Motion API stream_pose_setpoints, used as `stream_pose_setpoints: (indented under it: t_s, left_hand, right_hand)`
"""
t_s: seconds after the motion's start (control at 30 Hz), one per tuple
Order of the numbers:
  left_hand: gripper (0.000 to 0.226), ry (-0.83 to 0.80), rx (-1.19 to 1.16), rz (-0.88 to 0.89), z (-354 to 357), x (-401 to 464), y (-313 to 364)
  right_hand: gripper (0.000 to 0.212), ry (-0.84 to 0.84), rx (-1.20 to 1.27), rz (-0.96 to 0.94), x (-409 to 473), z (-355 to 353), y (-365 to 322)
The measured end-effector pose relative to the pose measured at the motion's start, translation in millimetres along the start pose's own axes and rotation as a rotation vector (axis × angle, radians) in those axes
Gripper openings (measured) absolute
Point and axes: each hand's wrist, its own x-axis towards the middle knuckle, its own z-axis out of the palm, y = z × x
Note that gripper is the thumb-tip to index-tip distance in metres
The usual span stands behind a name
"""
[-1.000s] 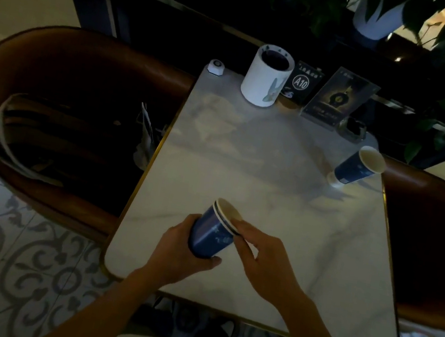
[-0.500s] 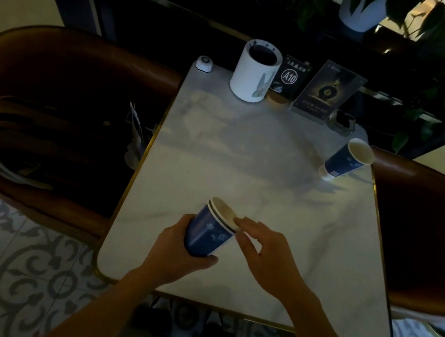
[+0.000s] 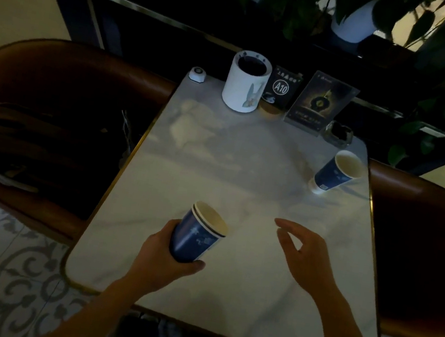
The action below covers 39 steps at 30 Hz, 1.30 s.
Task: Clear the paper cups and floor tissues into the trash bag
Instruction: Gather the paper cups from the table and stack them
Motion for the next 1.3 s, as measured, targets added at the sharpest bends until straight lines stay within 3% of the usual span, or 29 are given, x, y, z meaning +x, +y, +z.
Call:
stream_pose_setpoints:
  t_s: [0.4, 0.8, 1.0, 1.1, 1.3]
  left_hand:
    - [0.084, 0.048, 0.039, -0.079, 68.3, 16.4, 52.0]
    - [0.083, 0.087, 0.081, -0.187, 100.2, 6.6, 69.3]
    - [0.081, 0.097, 0.088, -0.203, 109.1, 4.1, 72.3]
    - [0.081, 0.090, 0.088, -0.206, 115.3, 2.0, 71.6]
    - [0.081, 0.054, 0.081, -0.219, 121.0, -3.3, 66.3]
  right_hand:
    - [0.025, 0.266, -0.057, 0.014, 83.8, -86.0, 99.8]
    - [0.034, 0.231, -0.146, -0.025, 157.0, -84.7, 149.3]
    - [0.011, 0.291, -0.221, -0.055, 160.7, -80.2, 167.6]
    - [0.010, 0.333, -0.257, -0.053, 158.8, -80.4, 173.6]
    - [0.018, 0.372, -0.052, -0.033, 136.4, -81.1, 160.9]
